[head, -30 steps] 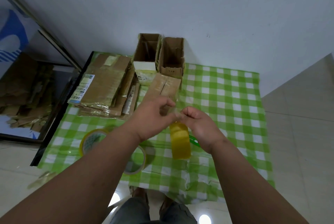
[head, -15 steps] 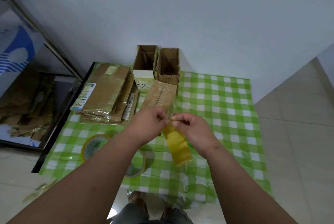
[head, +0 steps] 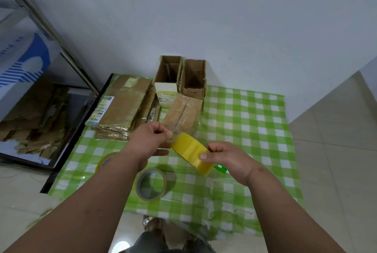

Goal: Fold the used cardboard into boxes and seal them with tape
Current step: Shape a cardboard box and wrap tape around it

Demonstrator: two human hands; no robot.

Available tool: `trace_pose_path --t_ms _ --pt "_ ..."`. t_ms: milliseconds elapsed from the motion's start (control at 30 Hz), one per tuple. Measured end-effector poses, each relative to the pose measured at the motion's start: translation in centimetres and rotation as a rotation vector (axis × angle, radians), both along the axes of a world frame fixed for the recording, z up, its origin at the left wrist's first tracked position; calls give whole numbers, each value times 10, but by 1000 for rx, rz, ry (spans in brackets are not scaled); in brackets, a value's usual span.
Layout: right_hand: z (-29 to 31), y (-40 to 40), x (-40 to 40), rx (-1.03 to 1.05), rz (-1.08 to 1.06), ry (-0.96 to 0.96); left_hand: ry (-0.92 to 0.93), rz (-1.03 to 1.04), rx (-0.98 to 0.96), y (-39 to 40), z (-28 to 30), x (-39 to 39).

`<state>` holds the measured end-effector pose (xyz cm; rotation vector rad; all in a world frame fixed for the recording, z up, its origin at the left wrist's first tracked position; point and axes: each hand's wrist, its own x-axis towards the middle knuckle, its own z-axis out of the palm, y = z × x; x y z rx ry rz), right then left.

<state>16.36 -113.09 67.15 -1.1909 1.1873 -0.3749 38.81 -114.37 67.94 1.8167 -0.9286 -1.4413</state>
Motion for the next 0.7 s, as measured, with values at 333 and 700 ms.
trace_pose_path --t_ms 333,700 --pt "4 -7 -9 -55 -78 -14 -50 41 -65 -6 1 9" --pt "16 -18 -23 -52 -205 11 88 200 27 -25 -2 33"
